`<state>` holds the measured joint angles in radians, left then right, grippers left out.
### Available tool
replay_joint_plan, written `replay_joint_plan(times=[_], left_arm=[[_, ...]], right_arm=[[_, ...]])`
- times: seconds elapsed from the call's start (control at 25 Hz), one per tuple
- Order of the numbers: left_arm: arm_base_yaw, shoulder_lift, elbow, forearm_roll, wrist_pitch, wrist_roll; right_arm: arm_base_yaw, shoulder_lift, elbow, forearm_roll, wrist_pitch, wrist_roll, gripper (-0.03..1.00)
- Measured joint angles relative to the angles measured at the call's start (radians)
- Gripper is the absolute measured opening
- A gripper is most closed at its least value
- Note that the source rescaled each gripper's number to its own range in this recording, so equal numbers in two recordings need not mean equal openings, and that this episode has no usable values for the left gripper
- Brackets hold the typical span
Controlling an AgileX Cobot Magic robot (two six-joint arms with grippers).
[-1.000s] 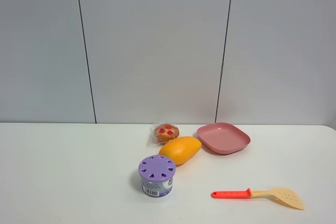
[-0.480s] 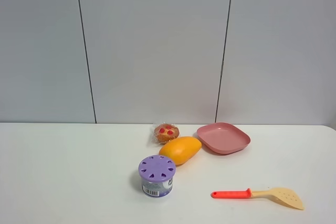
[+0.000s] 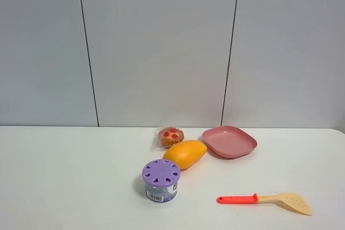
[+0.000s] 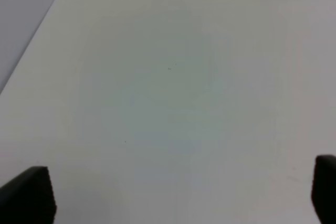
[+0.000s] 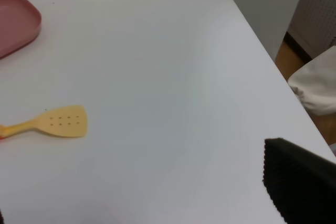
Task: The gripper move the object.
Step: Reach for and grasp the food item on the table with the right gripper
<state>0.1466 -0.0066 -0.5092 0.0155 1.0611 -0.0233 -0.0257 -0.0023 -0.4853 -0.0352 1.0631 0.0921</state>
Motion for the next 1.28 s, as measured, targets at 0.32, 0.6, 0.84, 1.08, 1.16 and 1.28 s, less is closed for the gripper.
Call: replay_joint_plan(times=[0.32,0.6,0.84,1.08,1.16,1.28], left_arm=[[0.000,0.000,0.000,0.000,0.000,0.000],[-0.002,0.000,0.000,0.000,-0.001,0.000],[-0.002,0.000,0.000,0.000,-0.001,0.000],[-0.002,0.000,0.000,0.000,-0.001,0.000],[-0.002,0.000,0.000,0.000,-0.001,0.000],[-0.002,0.000,0.000,0.000,-0.003,0.000]], right_arm=[[0.049,0.077,-0.047,0.081,-0.132,-0.049,1.00],[0.153,0.459,-0.273,0.304,-0.345,-0.329,1.00],[0.253,0.843,-0.539,0.483,-0.339,-0.599,1.00],[0.408,1.217,-0.810,0.523,-0.208,-0.709,1.00],[0.471,1.325,-0.893,0.499,-0.152,-0.691,1.00],[0.576,1.480,-1.012,0.406,-0.088,-0.632,1.00]])
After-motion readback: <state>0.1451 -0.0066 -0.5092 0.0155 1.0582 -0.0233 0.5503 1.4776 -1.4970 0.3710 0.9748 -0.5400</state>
